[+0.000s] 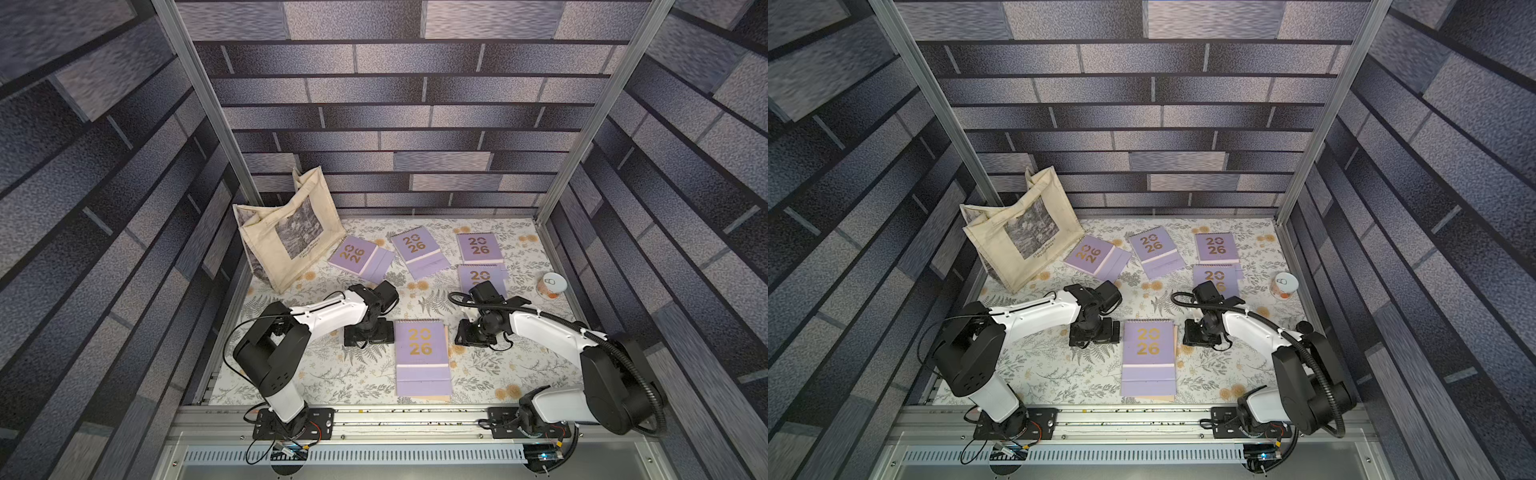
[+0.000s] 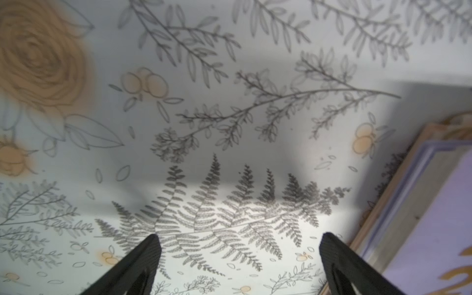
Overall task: Stack the calendars
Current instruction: Adjust the calendar at the calendar.
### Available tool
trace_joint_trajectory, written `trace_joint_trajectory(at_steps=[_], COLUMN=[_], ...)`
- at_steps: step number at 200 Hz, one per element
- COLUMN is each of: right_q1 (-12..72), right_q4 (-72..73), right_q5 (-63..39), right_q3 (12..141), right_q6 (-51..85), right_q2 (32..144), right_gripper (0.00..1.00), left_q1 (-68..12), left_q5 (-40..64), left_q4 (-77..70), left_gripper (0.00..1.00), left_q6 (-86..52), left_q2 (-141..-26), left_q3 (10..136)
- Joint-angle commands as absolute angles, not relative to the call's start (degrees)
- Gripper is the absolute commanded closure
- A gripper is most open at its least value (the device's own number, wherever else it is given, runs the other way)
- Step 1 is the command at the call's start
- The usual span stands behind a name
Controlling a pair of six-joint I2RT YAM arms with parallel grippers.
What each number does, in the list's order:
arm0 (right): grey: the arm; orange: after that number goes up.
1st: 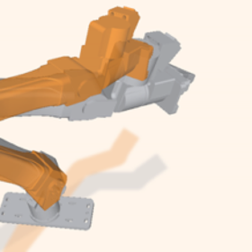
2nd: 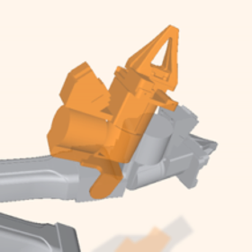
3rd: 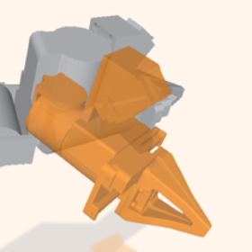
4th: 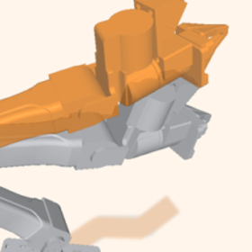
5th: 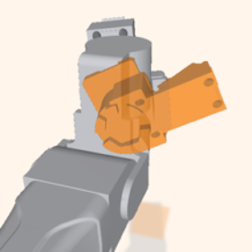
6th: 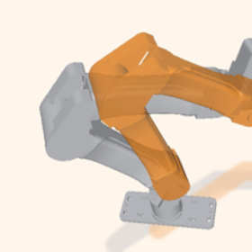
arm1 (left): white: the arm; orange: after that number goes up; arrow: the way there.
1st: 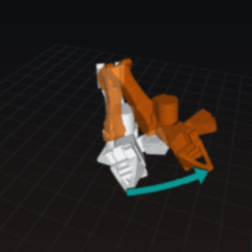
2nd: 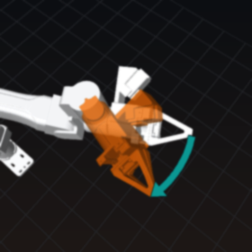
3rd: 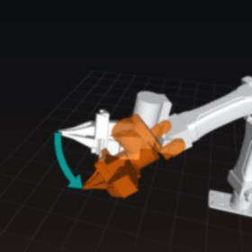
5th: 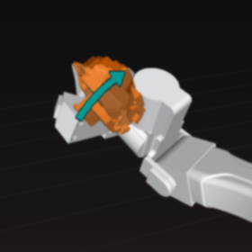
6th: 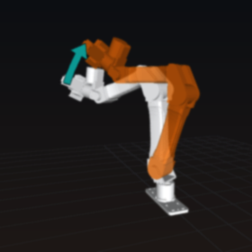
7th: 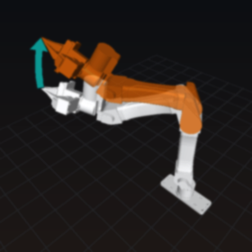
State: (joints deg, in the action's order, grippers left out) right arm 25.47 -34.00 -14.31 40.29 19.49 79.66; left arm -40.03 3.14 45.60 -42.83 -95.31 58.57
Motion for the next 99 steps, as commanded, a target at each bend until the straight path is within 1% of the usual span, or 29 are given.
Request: trace_joint_trajectory(at_steps=[1, 99], right_q1=[25.8, 28.7], right_q4=[-32.6, -31.2], right_q5=[-12.1, -6.6], right_q3=[40.0, 43.9], right_q6=[20.6, 22.7], right_q2=[80.5, 86.3], right_gripper=[0.62, 0.63], left_q1=[-37.9, -37.0], left_q5=[1.4, 2.6], left_q4=[48.1, 46.1], left_gripper=[0.00, 0.00], left_q6=[-39.5, -37.9], left_q2=[-93.4, -98.3], left_q3=[59.1, 62.8])
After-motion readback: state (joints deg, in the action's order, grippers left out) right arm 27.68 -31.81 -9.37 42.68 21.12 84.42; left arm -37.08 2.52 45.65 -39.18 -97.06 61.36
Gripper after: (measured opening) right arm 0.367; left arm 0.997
